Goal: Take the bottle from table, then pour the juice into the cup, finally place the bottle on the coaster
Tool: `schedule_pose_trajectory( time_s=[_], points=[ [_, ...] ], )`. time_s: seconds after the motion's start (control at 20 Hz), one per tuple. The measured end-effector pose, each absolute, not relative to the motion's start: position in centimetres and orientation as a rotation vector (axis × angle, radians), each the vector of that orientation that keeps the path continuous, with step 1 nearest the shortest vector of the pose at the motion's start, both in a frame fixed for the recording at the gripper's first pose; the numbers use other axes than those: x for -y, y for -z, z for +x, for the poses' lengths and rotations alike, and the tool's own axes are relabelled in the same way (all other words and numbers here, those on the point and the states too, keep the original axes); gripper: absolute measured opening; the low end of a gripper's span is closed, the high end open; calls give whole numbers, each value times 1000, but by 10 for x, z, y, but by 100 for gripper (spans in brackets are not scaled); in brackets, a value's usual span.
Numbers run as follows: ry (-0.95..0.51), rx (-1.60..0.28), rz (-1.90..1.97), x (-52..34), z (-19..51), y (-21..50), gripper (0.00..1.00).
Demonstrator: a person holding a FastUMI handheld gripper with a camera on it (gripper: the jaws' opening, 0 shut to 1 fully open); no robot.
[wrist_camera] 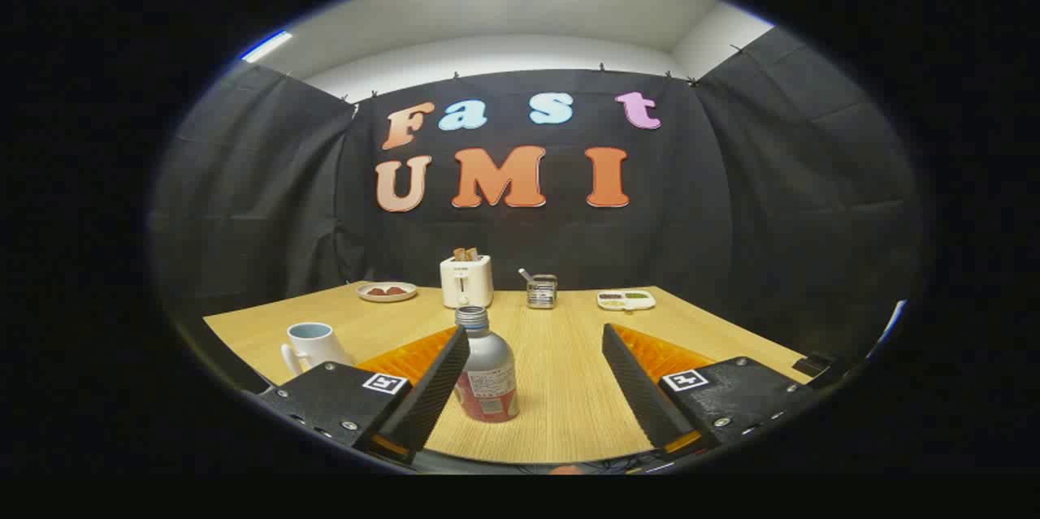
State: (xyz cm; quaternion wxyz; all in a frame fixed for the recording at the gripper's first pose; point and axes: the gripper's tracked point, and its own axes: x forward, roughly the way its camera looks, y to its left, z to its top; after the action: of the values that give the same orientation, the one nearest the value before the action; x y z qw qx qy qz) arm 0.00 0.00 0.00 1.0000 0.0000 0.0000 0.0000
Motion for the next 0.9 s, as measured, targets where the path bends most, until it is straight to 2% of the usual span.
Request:
schedule_pose_trajectory(
  time_s=[0.9],
  points=[
    [-56,-35,-8,-26,9,17,98]
  ],
)
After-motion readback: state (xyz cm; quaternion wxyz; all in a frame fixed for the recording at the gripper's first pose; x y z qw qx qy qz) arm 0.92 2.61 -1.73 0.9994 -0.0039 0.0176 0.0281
